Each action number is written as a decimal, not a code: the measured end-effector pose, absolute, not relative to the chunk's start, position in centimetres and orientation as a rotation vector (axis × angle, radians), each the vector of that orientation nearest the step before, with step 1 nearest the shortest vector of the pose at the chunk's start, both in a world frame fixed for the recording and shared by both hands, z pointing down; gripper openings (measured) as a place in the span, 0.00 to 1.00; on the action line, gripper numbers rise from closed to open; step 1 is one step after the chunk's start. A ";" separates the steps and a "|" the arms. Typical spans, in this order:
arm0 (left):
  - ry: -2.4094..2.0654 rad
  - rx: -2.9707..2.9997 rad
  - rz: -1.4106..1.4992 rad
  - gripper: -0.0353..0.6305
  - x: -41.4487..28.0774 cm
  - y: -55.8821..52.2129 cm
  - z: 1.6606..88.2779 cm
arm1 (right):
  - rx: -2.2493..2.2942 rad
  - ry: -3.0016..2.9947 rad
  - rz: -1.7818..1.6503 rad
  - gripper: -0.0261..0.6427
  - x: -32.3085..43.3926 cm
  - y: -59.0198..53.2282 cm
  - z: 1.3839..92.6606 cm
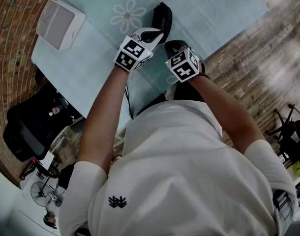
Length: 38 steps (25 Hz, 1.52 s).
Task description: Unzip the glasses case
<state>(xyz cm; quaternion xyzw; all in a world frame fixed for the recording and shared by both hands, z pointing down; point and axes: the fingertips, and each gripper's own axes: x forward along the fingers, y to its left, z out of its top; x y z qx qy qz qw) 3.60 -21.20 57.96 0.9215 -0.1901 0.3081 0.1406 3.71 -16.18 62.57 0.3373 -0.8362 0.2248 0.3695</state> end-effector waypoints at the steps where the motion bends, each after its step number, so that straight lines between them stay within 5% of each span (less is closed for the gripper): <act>1: -0.550 2.661 0.890 0.13 3.6 -21.2 57.9 | 0.863 -2.146 0.576 0.04 3.8 -16.2 62.6; 38: -0.602 2.579 0.896 0.13 3.5 -21.3 58.2 | 0.627 -2.202 0.451 0.04 7.3 -20.6 62.7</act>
